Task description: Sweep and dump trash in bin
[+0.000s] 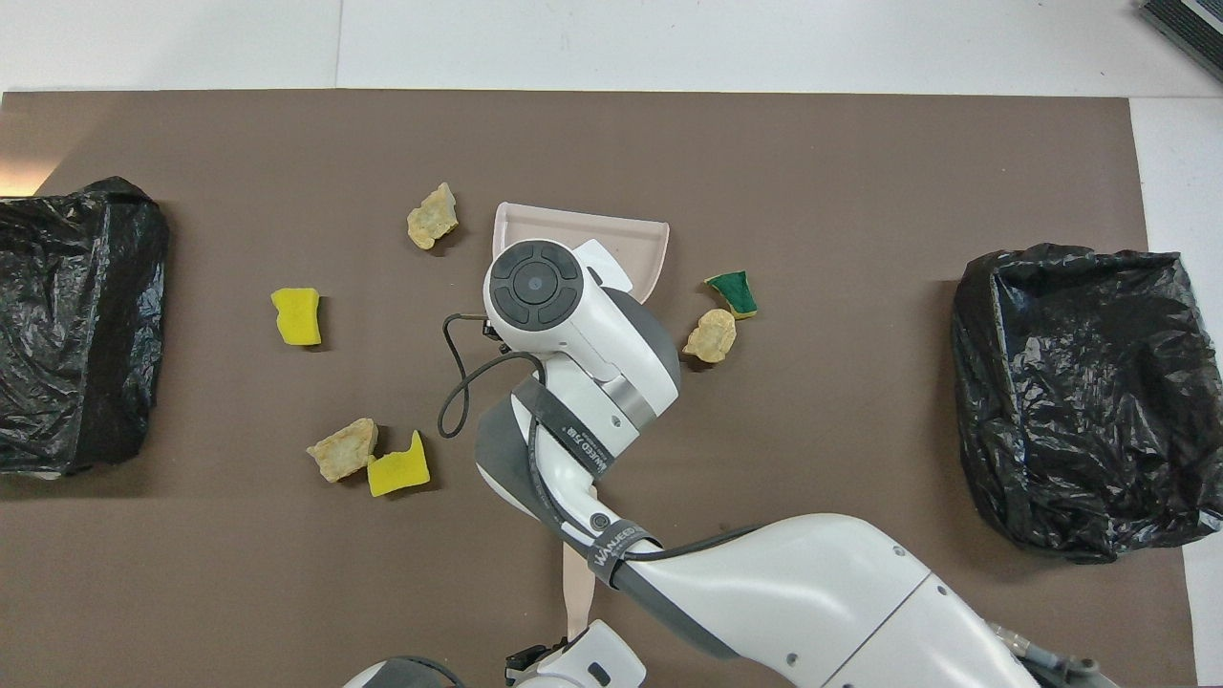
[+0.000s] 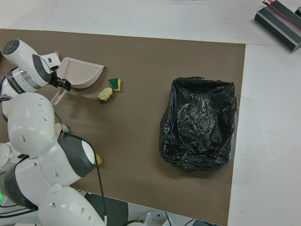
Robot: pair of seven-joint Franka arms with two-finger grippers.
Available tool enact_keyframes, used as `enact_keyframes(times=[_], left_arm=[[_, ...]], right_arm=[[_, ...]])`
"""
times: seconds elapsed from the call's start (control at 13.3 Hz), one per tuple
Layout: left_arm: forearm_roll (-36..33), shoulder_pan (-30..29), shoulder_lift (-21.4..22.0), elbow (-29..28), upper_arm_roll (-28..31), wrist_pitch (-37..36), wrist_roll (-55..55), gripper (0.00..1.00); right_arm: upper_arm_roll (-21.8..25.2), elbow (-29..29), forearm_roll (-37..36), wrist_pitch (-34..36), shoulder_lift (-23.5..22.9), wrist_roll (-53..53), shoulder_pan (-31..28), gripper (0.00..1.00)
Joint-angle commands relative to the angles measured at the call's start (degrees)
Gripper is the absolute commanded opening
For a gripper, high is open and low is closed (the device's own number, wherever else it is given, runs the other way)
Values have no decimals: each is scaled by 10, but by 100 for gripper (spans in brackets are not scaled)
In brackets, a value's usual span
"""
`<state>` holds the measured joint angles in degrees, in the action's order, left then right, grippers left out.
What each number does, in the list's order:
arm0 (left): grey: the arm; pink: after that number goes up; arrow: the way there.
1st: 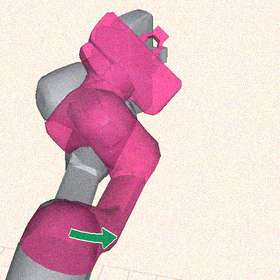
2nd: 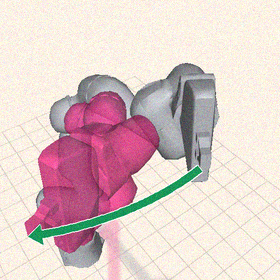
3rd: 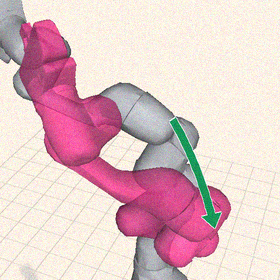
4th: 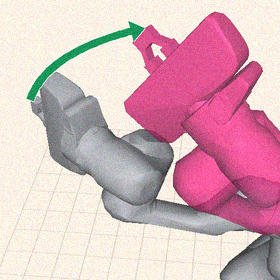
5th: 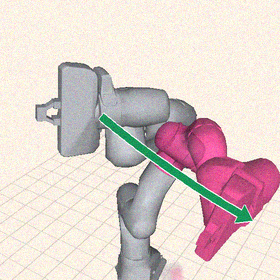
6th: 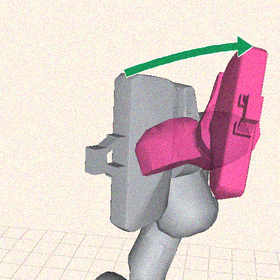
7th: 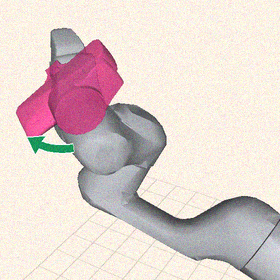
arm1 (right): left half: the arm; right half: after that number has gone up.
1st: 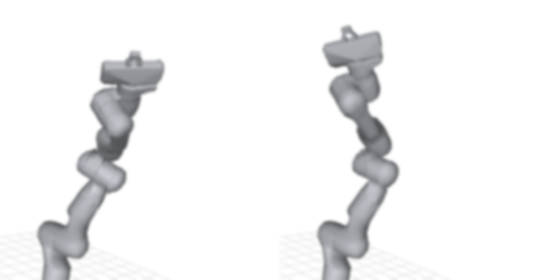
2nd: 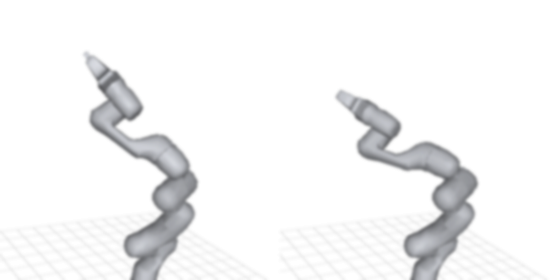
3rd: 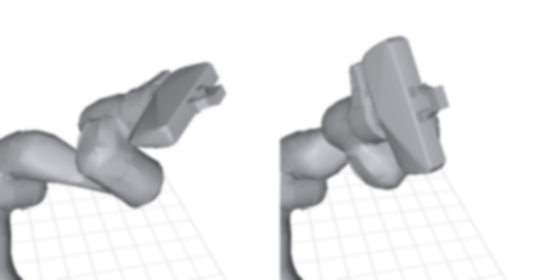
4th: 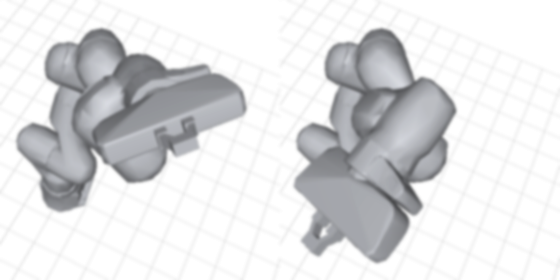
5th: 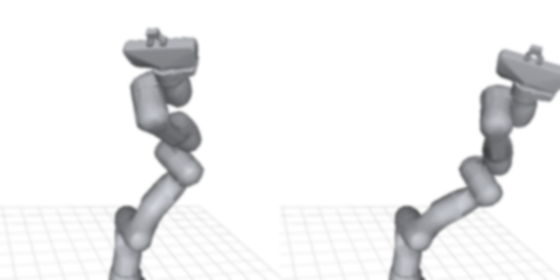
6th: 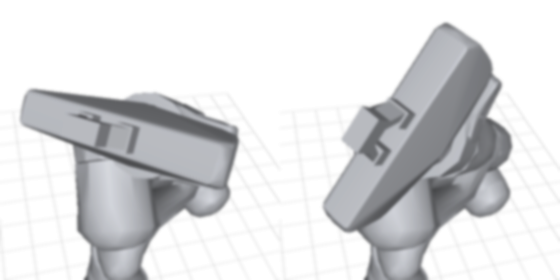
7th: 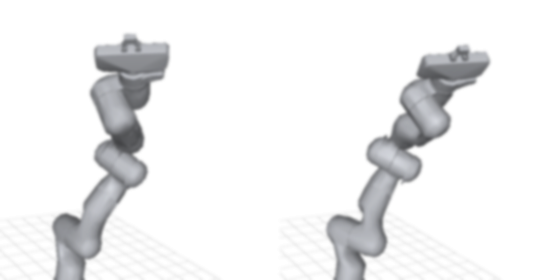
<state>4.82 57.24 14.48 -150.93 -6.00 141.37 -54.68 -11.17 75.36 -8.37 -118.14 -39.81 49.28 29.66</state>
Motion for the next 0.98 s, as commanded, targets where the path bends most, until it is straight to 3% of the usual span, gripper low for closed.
enact_keyframes(times=[0.0,0.15,0.3,0.45,0.68,0.9], left_arm=[[5,-14,27,-16,2,-20,-3,0],[5,-19,56,-15,2,-65,-3,0],[-7,-68,90,-2,1,-121,-1,0],[-34,-100,112,18,3,-181,-1,0],[-65,-182,112,56,1,-214,11,0],[-68,-283,83,88,-1,-210,111,0]], right_arm=[[-2,19,-19,-16,12,26,-5,3],[0,19,-19,-16,24,18,-20,0],[-1,22,-18,-11,39,-13,-43,0],[-1,39,-17,-8,53,-137,-51,0],[0,45,-18,-1,61,-322,-65,0],[0,45,-20,18,64,-483,-88,0]])
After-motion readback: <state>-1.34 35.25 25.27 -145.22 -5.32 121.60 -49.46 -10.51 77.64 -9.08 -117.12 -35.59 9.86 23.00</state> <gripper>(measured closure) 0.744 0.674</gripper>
